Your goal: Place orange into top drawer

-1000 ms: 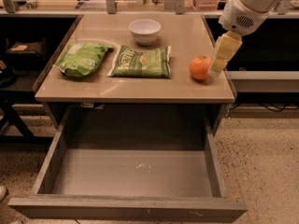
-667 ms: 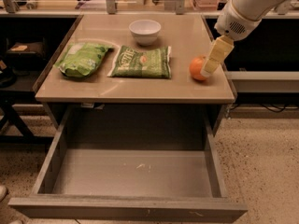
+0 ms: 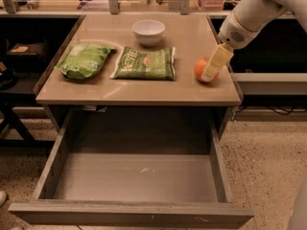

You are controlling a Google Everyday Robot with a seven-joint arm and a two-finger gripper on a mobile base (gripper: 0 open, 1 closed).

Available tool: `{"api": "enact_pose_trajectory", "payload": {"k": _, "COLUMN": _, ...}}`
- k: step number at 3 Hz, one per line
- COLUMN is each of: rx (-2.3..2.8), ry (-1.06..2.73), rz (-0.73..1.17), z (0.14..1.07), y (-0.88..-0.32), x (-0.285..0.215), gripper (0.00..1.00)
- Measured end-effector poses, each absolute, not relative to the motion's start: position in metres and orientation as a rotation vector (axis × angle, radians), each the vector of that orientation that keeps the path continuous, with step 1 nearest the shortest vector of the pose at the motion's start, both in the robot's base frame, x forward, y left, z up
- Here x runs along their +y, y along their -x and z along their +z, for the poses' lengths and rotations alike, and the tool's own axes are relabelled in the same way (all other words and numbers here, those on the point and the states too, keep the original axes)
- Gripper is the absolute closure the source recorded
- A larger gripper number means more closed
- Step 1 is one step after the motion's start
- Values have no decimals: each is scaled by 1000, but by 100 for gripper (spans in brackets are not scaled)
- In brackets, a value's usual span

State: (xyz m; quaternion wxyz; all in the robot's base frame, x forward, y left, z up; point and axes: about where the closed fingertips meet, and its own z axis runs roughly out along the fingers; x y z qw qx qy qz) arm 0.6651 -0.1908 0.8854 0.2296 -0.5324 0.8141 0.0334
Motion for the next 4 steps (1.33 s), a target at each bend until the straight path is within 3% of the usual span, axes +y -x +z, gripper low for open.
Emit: {"api": "enact_pose_trajectory", "payload": {"k": 4, "rx": 2296, "ry": 1455, "rz": 185, "z": 850, "y": -676, "x": -190, "gripper": 0}}
